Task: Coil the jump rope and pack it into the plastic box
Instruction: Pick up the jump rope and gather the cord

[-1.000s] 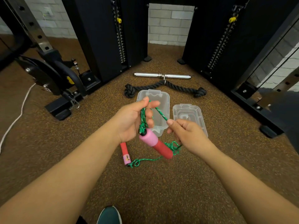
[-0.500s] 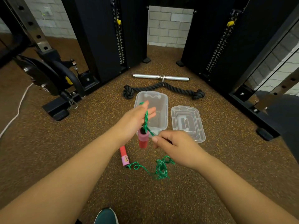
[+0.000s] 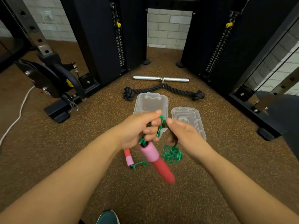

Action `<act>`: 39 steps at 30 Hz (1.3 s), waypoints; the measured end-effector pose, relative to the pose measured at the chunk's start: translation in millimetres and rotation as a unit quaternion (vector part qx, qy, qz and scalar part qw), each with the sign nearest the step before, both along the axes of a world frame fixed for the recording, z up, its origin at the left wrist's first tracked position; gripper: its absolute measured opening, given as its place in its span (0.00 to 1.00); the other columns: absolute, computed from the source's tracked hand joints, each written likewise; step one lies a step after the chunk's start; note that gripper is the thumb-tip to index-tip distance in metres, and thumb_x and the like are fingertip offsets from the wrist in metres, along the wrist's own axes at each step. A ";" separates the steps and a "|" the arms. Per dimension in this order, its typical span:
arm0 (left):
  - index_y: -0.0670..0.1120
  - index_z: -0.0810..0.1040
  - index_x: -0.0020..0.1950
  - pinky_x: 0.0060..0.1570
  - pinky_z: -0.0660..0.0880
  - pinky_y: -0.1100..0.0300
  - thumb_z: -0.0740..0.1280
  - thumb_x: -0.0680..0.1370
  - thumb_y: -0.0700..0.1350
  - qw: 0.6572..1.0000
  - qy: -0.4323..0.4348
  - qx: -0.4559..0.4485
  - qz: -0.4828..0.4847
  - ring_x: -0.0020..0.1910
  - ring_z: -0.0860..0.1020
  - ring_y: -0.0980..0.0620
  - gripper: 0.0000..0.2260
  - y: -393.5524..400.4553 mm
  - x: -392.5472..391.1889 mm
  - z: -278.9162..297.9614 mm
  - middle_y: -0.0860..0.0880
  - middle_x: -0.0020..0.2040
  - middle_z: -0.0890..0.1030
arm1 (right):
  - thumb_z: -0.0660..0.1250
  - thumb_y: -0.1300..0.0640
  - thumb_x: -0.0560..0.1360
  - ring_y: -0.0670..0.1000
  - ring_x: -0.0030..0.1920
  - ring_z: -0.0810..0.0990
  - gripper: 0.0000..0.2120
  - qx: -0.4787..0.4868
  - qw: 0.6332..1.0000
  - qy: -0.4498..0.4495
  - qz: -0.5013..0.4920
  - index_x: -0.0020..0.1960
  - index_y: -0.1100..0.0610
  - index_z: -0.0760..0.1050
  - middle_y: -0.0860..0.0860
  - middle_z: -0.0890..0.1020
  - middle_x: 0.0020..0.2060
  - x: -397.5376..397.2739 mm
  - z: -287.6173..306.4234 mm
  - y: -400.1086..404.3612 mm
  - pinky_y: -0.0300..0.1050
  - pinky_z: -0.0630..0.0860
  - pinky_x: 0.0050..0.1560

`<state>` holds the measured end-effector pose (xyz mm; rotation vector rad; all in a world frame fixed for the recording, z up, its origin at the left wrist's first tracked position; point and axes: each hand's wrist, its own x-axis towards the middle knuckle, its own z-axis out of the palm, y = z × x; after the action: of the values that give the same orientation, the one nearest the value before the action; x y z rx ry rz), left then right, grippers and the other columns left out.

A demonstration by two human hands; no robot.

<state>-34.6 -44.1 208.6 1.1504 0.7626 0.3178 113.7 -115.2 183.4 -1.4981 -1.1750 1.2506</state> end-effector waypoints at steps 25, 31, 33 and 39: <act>0.40 0.78 0.55 0.38 0.72 0.62 0.54 0.82 0.48 0.987 -0.101 -0.072 0.102 0.25 0.68 0.56 0.17 -1.1 4.1 8.4 0.51 0.30 0.78 | 0.59 0.58 0.80 0.42 0.32 0.75 0.11 0.041 0.999 -0.007 -0.017 0.45 0.53 0.79 0.48 0.78 0.31 1.7 -14.6 -3.1 0.37 0.73 0.39; 0.40 0.71 0.66 0.63 0.71 0.54 0.47 0.83 0.49 0.973 -0.151 -0.080 0.158 0.56 0.81 0.48 0.21 6.2 -1.0 12.3 0.40 0.63 0.79 | 0.54 0.47 0.80 0.48 0.36 0.78 0.13 0.008 0.954 -0.286 0.090 0.48 0.47 0.77 0.46 0.78 0.33 3.7 -18.2 -14.5 0.49 0.76 0.42; 0.44 0.71 0.64 0.67 0.67 0.53 0.46 0.83 0.50 0.980 -0.108 -0.035 0.161 0.59 0.79 0.50 0.18 5.5 2.3 10.1 0.42 0.66 0.77 | 0.53 0.44 0.80 0.50 0.41 0.79 0.16 0.042 0.913 -0.378 0.145 0.49 0.50 0.76 0.47 0.80 0.37 -2.4 -9.4 -17.9 0.49 0.76 0.45; 0.50 0.75 0.64 0.64 0.71 0.48 0.46 0.78 0.66 0.934 0.210 0.289 -0.015 0.59 0.78 0.54 0.29 1.1 -7.2 -7.1 0.51 0.58 0.81 | 0.58 0.51 0.80 0.41 0.30 0.73 0.12 0.119 0.954 -0.242 0.132 0.44 0.52 0.78 0.38 0.76 0.28 -10.5 28.7 -17.6 0.40 0.71 0.34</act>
<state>-41.8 -43.0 201.5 1.8220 1.0618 0.2802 103.2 -132.8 212.1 -1.5429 -1.8299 0.8832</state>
